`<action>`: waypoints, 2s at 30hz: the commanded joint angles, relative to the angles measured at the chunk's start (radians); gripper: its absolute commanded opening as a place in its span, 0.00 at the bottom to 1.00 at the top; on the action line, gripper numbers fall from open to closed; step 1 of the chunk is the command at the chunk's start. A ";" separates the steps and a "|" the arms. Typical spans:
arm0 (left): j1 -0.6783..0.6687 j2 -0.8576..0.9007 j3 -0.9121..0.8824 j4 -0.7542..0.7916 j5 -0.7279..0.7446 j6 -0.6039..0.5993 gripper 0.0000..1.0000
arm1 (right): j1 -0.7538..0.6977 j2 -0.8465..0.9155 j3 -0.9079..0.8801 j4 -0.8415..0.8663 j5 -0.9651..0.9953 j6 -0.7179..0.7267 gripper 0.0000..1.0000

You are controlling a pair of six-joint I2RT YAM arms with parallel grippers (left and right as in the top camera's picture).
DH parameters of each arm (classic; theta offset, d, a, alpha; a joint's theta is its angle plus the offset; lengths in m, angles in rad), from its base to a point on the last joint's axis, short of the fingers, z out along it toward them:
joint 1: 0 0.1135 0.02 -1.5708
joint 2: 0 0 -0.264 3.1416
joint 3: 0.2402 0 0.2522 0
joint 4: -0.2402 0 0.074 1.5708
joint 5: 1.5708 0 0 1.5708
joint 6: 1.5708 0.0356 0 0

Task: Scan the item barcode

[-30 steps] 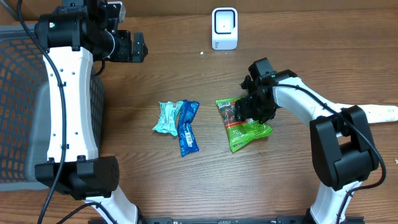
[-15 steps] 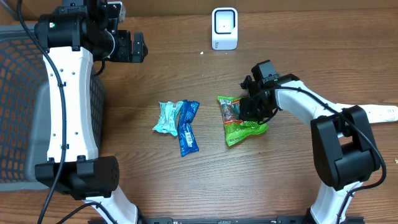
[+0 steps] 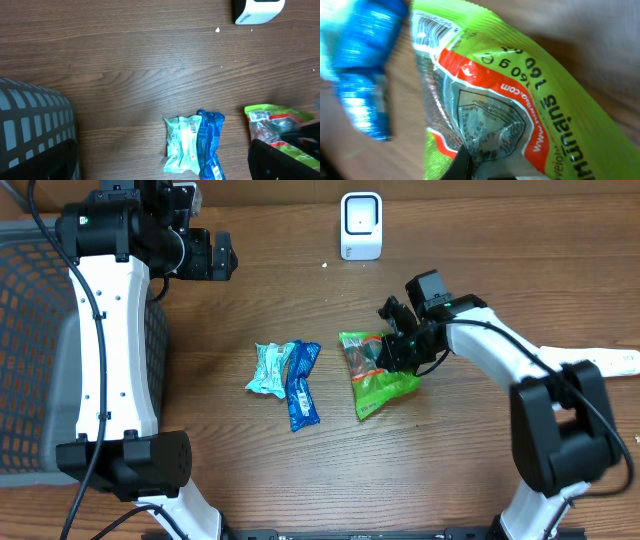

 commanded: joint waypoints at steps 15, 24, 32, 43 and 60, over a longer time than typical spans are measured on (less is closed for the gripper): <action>0.003 0.005 -0.004 0.003 0.011 -0.003 1.00 | -0.158 -0.238 0.014 -0.002 -0.439 -0.108 0.04; 0.003 0.005 -0.004 0.003 0.011 -0.003 0.99 | -0.184 -0.405 0.014 -0.048 -0.433 -0.185 0.04; 0.003 0.005 -0.004 0.003 0.011 -0.003 0.99 | -0.184 -0.540 0.014 -0.047 -0.404 -0.207 0.04; 0.003 0.005 -0.004 0.003 0.011 -0.003 0.99 | -0.177 -0.555 0.013 -0.010 -0.284 -0.080 0.04; 0.003 0.005 -0.004 0.003 0.011 -0.003 1.00 | 0.144 -0.331 0.026 0.473 0.862 -0.074 0.04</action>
